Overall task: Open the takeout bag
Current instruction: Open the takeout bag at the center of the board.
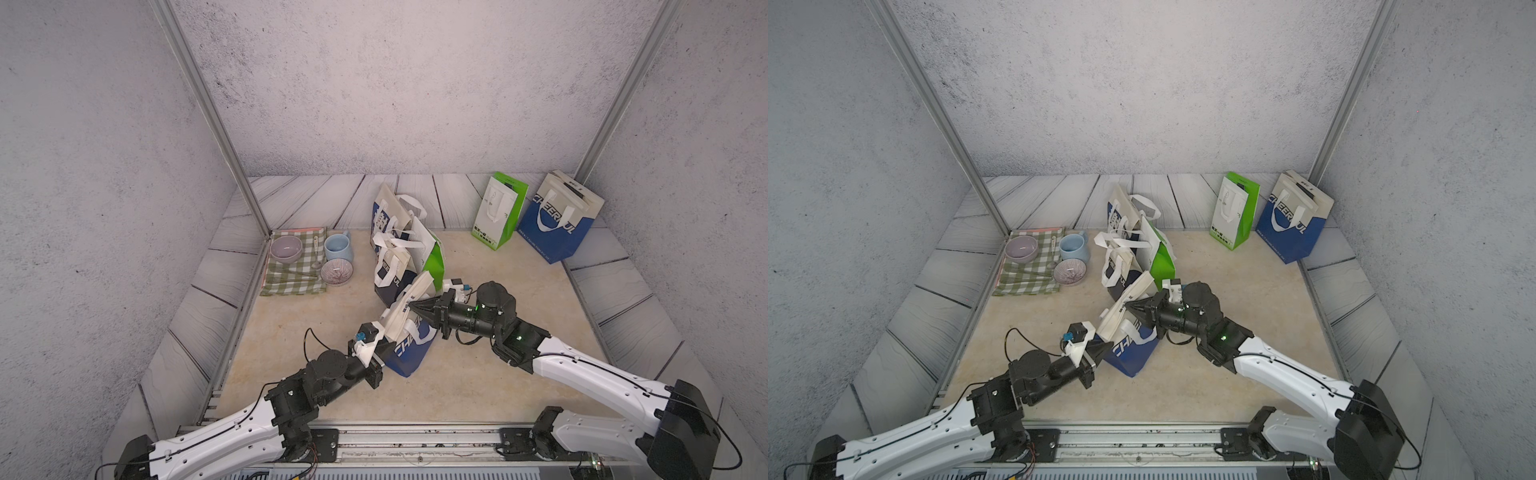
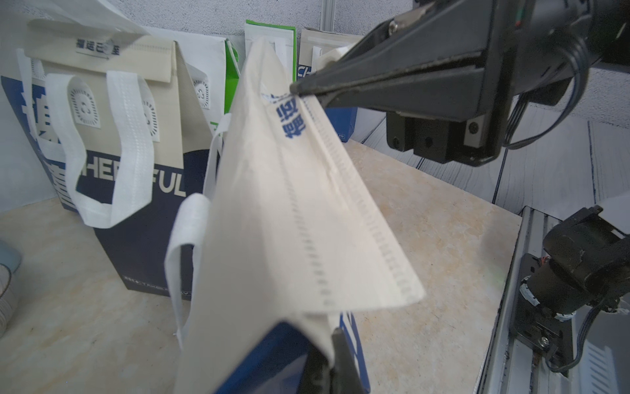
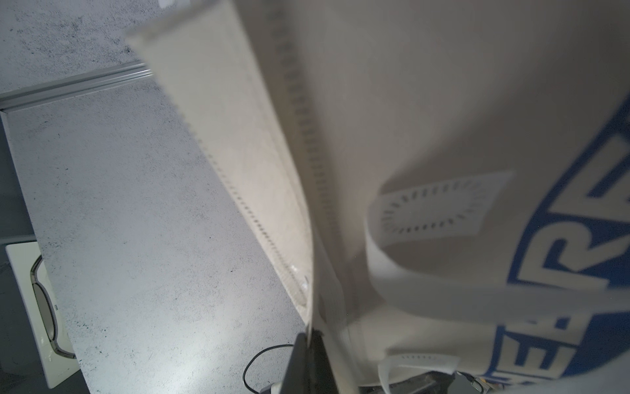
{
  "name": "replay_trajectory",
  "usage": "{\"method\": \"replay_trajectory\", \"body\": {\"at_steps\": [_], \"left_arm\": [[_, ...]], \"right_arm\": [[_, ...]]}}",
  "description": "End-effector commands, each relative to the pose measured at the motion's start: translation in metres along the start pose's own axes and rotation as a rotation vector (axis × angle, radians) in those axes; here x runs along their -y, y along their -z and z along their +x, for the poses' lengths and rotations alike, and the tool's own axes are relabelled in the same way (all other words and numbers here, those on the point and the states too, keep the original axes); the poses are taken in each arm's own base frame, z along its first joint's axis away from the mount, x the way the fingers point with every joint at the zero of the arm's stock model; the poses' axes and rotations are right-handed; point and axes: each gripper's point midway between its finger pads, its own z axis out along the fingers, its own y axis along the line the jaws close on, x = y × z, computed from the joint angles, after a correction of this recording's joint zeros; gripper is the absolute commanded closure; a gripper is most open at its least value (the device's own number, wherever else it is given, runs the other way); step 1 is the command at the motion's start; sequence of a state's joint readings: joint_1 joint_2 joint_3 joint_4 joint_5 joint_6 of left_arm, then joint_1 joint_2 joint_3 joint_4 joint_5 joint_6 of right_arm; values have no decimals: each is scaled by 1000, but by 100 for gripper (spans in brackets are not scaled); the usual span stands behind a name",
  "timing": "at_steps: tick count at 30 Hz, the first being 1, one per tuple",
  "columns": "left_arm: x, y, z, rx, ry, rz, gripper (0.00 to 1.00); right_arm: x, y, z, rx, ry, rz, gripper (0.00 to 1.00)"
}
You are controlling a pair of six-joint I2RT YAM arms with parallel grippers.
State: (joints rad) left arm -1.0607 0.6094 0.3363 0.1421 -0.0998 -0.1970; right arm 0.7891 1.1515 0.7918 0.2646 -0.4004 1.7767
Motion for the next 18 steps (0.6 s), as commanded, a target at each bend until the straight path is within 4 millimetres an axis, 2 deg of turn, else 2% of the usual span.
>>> {"method": "replay_trajectory", "body": {"at_steps": [1,7,18], "left_arm": [[-5,0,31,-123,-31,-15,100],[0,-1,23,-98,-30,6,100],[2,-4,21,-95,-29,19,100]], "right_arm": [[-76,26,10,-7,39,-244,100],[-47,14,0,4,27,-186,100],[-16,-3,-7,-21,12,-121,100]]}}
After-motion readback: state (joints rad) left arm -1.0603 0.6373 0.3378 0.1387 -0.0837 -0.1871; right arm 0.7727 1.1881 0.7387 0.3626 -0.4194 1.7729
